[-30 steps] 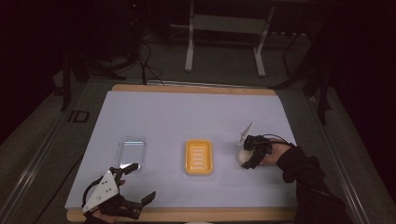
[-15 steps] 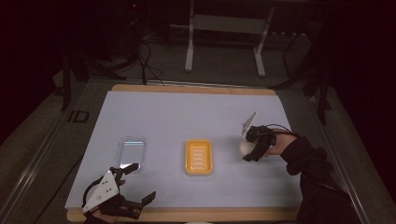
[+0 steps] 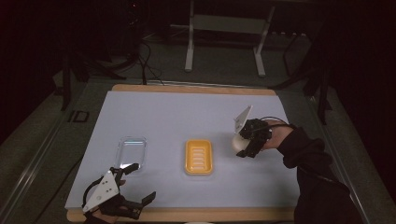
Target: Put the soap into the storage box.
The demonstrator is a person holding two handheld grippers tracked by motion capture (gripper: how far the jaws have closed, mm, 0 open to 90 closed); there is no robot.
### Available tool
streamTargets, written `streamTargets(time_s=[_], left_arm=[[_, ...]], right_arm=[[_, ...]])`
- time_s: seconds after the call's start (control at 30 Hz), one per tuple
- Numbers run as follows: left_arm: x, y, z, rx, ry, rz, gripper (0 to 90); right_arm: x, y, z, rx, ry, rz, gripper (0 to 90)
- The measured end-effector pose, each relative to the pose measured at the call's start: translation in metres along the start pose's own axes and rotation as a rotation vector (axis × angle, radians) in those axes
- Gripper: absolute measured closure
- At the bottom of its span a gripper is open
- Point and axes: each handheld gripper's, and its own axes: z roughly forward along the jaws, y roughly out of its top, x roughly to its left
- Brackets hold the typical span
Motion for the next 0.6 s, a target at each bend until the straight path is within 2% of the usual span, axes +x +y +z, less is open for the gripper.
streamTargets(time_s=[0.2,0.23,0.47,0.6], left_arm=[[0.000,0.000,0.000,0.000,-0.001,0.000,0.1],[0.000,0.000,0.000,0.000,0.000,0.001,0.1],[0.000,0.000,-0.001,0.001,-0.001,0.002,0.1],[0.000,0.000,-0.001,0.002,-0.001,0.000,0.1]], right_arm=[[0.002,0.014,-0.004,-0.039,0.016,-0.036,24.8],[0.003,0.019,-0.004,-0.052,0.014,-0.054,24.8],[0.007,0.035,0.003,-0.056,0.013,-0.104,24.8],[0.008,0.041,0.007,-0.056,0.017,-0.113,24.8]])
